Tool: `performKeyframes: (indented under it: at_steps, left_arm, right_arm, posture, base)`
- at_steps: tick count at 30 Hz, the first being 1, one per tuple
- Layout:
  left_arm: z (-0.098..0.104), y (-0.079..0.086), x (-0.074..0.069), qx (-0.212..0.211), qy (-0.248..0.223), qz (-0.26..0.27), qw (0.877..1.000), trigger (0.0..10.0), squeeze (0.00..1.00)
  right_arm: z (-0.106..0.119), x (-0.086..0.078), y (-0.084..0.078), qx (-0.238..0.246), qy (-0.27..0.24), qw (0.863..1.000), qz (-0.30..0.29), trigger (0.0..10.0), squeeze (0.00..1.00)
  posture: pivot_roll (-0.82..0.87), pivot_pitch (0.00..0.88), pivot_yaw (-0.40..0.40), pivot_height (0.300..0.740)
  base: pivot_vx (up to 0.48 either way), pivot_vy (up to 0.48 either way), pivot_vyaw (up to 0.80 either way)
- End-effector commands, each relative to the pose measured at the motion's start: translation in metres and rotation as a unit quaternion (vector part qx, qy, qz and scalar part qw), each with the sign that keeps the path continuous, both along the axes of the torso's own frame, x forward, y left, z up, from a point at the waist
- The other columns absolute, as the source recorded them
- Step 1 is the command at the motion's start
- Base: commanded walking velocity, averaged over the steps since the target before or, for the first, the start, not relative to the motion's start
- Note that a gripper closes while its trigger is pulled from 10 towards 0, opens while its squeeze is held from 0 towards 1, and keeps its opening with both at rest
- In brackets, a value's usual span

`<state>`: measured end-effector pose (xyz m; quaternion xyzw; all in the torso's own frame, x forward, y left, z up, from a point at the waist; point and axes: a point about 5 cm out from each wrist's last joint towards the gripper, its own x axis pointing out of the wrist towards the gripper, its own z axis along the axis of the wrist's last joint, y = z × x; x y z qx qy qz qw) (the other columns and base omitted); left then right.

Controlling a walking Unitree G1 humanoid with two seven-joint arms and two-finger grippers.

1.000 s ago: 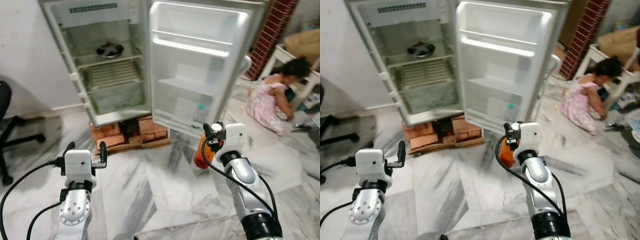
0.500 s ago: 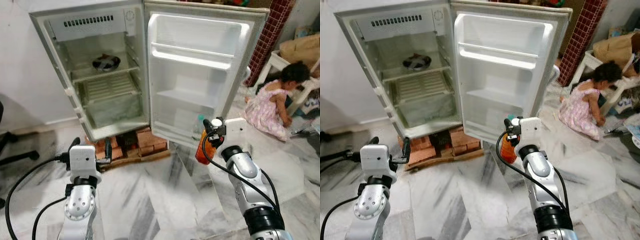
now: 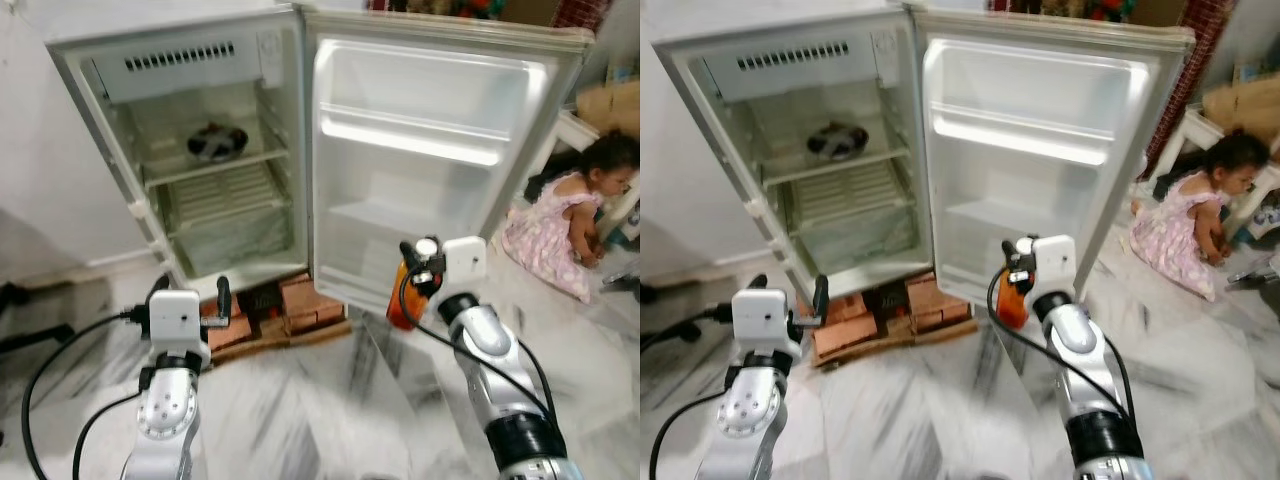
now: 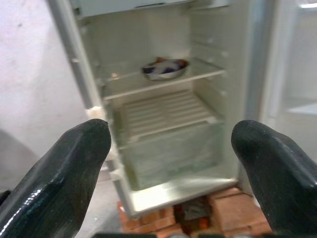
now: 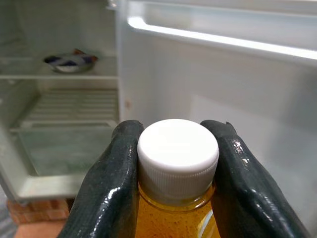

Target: Restocking fridge

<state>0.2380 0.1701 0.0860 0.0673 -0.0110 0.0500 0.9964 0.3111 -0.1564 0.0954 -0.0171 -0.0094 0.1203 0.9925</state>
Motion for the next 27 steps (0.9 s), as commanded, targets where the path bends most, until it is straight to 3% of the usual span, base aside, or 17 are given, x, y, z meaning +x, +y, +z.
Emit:
performKeyframes:
  at_steps: [1, 18, 27]
  left_arm:
    - [-0.0001, 0.0037, 0.0015, 0.006, 0.004, 0.008, 1.000, 10.0, 0.00]
    - [-0.0060, 0.0019, 0.0006, 0.004, 0.018, 0.012, 1.000, 10.0, 0.00]
    - [-0.0037, 0.0002, -0.0004, 0.007, 0.010, 0.005, 1.000, 10.0, 0.00]
  right_arm:
    - [0.0093, 0.0035, 0.0111, 0.006, -0.020, 1.000, 0.016, 10.0, 0.00]
    - [0.0079, 0.0017, 0.0110, -0.001, -0.018, 1.000, 0.022, 10.0, 0.00]
    - [0.0071, 0.0026, 0.0123, -0.001, -0.015, 1.000, 0.026, 10.0, 0.00]
  posture:
    - [0.00, 0.072, -0.013, 0.740]
    - [0.00, 0.068, -0.019, 0.740]
    - [0.00, 0.065, -0.020, 0.740]
  base:
    - [0.469, 0.000, 0.00]
    - [0.454, 0.000, 0.00]
    - [0.000, -0.076, 0.00]
